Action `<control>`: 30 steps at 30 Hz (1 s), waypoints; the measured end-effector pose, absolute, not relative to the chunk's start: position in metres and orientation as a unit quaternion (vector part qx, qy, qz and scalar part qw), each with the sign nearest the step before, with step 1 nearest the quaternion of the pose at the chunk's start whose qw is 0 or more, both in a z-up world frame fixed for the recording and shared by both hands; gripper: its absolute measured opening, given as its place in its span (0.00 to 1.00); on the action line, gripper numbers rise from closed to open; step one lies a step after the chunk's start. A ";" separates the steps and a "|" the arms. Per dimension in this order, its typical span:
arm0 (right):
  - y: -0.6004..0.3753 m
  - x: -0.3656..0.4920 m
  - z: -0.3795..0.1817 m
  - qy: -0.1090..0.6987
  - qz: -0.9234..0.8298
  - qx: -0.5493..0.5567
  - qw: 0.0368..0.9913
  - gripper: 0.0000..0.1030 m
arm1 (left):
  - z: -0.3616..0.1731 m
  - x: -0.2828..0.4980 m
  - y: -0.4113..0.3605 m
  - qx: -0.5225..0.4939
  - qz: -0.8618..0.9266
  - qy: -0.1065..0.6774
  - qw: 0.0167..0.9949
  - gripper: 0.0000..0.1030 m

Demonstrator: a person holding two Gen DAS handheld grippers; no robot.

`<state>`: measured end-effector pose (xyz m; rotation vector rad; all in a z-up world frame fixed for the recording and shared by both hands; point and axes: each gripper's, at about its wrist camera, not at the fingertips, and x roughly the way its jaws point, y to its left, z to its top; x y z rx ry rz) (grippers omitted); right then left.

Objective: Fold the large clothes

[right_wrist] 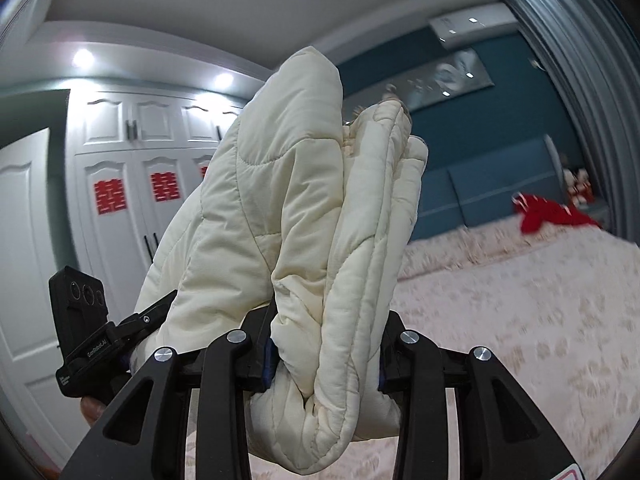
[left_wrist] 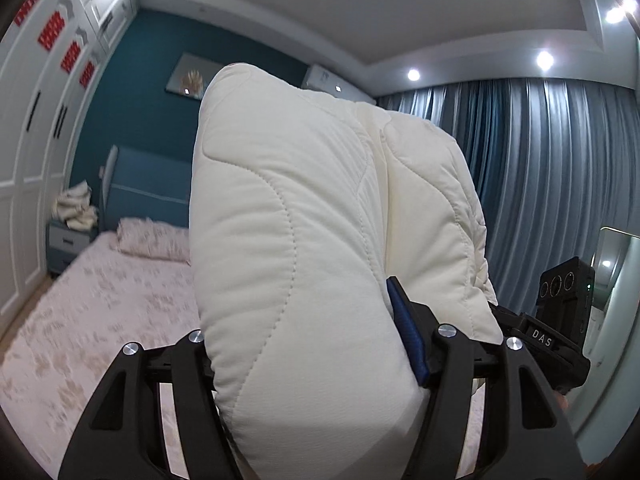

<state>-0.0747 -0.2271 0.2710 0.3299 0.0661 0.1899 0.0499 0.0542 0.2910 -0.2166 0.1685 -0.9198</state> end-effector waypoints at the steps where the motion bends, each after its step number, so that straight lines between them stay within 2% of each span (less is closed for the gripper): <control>1: -0.223 -0.067 0.273 0.029 0.101 0.161 0.981 0.34 | 0.292 0.053 0.060 -0.106 -0.441 0.077 0.888 0.60; 5: -0.214 -0.032 0.269 0.040 0.120 0.161 0.979 0.34 | 0.283 0.081 0.075 -0.109 -0.426 0.076 0.895 0.61; 8: -0.214 -0.002 0.256 0.065 0.123 0.167 0.976 0.34 | 0.262 0.112 0.081 -0.115 -0.416 0.106 0.896 0.61; 18: -0.218 0.115 0.133 0.205 0.097 0.216 0.950 0.34 | 0.143 0.219 0.077 -0.131 -0.379 0.249 0.882 0.61; 30: -0.226 0.155 0.002 0.313 0.047 0.255 0.914 0.34 | 0.006 0.253 0.052 -0.127 -0.358 0.360 0.852 0.61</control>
